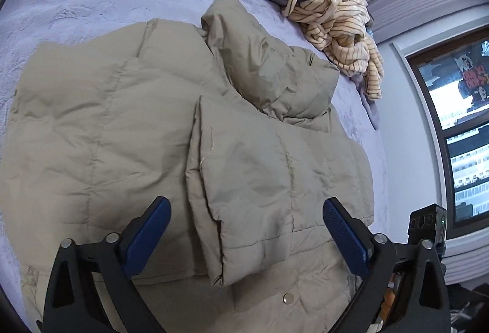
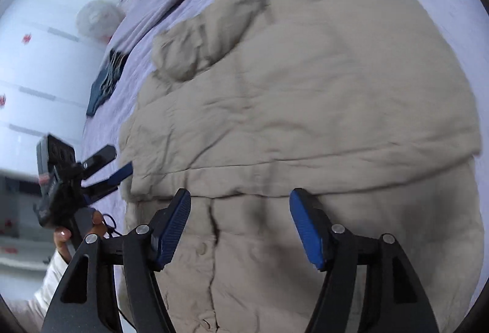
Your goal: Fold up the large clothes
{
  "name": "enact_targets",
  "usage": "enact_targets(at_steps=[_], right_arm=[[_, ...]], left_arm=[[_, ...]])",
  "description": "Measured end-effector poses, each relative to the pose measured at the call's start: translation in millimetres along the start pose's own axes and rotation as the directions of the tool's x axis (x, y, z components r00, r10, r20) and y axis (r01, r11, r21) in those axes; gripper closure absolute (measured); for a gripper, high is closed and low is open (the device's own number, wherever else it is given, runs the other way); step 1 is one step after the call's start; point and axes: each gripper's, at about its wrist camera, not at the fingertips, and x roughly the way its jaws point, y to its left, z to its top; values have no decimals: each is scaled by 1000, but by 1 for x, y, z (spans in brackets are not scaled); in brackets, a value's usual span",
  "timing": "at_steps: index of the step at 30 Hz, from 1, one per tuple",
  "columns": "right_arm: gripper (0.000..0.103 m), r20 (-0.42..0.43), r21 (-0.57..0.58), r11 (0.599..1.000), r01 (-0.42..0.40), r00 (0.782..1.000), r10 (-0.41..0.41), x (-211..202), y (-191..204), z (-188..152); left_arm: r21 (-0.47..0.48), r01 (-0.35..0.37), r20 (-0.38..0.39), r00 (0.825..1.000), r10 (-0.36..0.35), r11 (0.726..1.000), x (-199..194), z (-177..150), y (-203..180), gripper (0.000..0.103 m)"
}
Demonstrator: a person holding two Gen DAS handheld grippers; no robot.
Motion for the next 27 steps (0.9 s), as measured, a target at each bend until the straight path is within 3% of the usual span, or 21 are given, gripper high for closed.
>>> enact_targets(at_steps=[2,4,6,7,8,9,10,13,16,20,21,24,27], right_arm=[[32,63,153,987,-46,997,37,-14,-38,0],[32,134,263,958,-118,987,85,-23,-65,2],[32,198,339,927,-162,975,98,-26,-84,6],[33,229,372,910,-182,968,100,-27,-92,9],[44,253,396,898,-194,963,97,-29,-98,12],[81,261,414,890,-194,961,89,-33,-108,17],[97,263,425,883,-198,961,89,-33,-110,20],[98,283,354,909,-218,952,118,-32,-95,26],[98,220,317,940,-124,974,55,-20,-91,25],[98,185,360,925,-120,981,55,-7,-102,17],[98,177,362,925,-118,983,56,-8,-102,15],[85,118,313,948,-63,993,27,-20,-91,11],[74,65,182,983,-35,998,24,-37,-74,-2]], left_arm=[[4,1,-12,1000,-1,1000,10,2,-4,25],[9,-8,-19,1000,8,1000,17,3,-8,46],[26,-29,-34,999,30,999,24,4,-11,89],[28,-34,-32,999,35,999,25,4,-12,90],[32,-48,-14,999,48,998,23,4,-13,90],[42,-61,6,998,61,997,19,3,-14,92],[50,-74,26,997,73,996,14,3,-14,92],[70,-134,67,989,129,989,-1,-1,-5,92],[87,-198,43,980,195,976,6,-5,9,92],[96,-246,49,969,242,965,9,-10,14,90],[89,-260,54,965,256,961,7,-11,15,84],[99,-332,89,942,324,938,-9,-12,13,69],[115,-362,129,929,347,925,-31,-12,15,69]])
